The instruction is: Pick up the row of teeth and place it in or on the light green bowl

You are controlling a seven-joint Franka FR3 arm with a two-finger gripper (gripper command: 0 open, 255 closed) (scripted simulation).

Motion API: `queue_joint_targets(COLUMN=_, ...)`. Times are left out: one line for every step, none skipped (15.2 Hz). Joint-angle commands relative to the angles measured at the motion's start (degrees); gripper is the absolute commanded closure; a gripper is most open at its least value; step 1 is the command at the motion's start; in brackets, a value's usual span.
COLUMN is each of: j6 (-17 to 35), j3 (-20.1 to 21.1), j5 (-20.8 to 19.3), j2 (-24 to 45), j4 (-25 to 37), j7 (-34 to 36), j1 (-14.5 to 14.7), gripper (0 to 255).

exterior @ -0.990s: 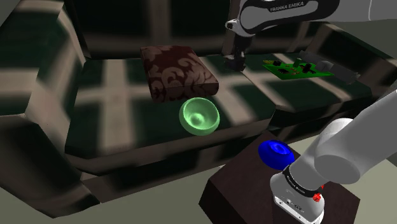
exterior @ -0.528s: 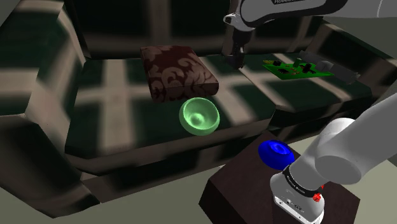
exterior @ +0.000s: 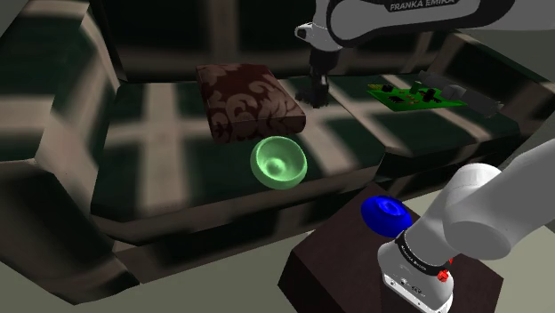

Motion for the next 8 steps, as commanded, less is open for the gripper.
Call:
queue_joint_targets(j6=-0.2, j3=1.9, j5=0.5, j2=-0.2, j4=-0.5, j7=2.9, j1=1.2, gripper=255)
queue_joint_targets(j6=-0.4, j3=2.8, j5=0.8, j2=-0.4, j4=-0.6, j7=4.3, j1=1.8, gripper=255)
queue_joint_targets(j6=-0.6, j3=3.7, j5=1.1, j2=-0.4, j4=-0.7, j7=5.6, j1=2.3, gripper=255)
queue_joint_targets(j6=-0.8, j3=4.6, j5=1.4, j2=-0.5, j4=-0.7, j7=7.0, j1=2.9, gripper=255)
queue_joint_targets(j6=-1.0, j3=5.6, j5=1.7, j2=-0.4, j4=-0.6, j7=8.4, j1=3.5, gripper=255)
queue_joint_targets(j6=-1.2, j3=6.5, j5=2.0, j2=-0.3, j4=-0.5, j7=9.8, j1=4.1, gripper=255)
queue_joint_targets(j6=-1.4, j3=7.4, j5=2.3, j2=-0.1, j4=-0.3, j7=11.1, j1=4.7, gripper=255)
queue_joint_targets(j6=-1.6, j3=8.3, j5=2.6, j2=0.1, j4=0.0, j7=12.5, j1=5.3, gripper=255)
